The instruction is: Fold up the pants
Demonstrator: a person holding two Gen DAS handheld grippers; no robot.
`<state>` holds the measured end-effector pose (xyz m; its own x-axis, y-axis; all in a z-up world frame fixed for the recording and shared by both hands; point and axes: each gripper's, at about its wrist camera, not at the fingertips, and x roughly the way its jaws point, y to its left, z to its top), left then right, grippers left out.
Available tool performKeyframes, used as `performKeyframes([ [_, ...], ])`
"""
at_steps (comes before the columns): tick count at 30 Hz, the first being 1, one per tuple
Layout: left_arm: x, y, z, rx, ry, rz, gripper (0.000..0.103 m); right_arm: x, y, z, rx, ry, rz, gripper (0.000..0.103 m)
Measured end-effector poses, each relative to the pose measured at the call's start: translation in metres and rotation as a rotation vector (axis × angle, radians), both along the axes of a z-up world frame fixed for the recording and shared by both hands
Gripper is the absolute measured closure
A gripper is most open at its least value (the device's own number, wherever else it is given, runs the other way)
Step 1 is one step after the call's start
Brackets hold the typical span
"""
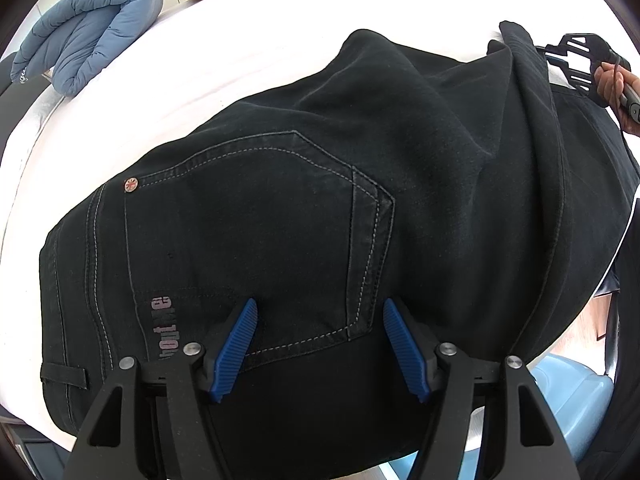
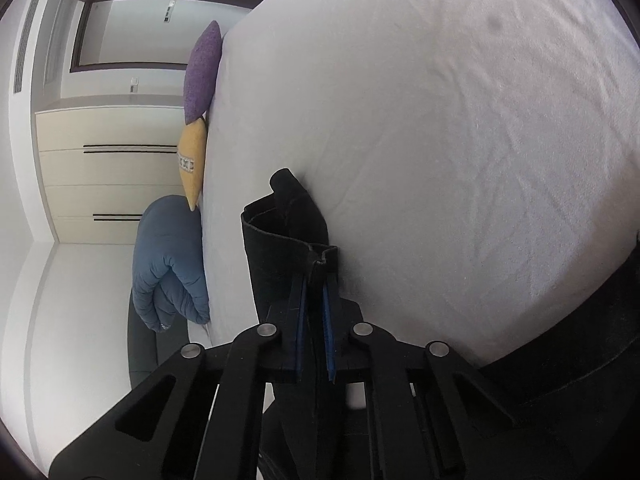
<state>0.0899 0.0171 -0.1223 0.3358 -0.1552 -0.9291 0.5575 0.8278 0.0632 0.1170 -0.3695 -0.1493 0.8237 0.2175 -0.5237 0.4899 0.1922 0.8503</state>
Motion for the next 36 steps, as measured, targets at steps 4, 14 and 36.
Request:
performKeyframes([
  [4,0.000,0.000,0.000,-0.001,0.000,-0.001,0.035,-0.014,0.003,0.038,-0.088,-0.002,-0.018,0.097],
  [14,0.001,0.004,0.002,-0.005,-0.001,-0.028,0.035,-0.119,0.025,0.137,-0.220,0.025,-0.106,0.097],
  [36,0.026,-0.004,0.011,0.049,0.044,-0.154,0.032,-0.257,0.040,0.081,-0.127,0.213,-0.327,0.098],
])
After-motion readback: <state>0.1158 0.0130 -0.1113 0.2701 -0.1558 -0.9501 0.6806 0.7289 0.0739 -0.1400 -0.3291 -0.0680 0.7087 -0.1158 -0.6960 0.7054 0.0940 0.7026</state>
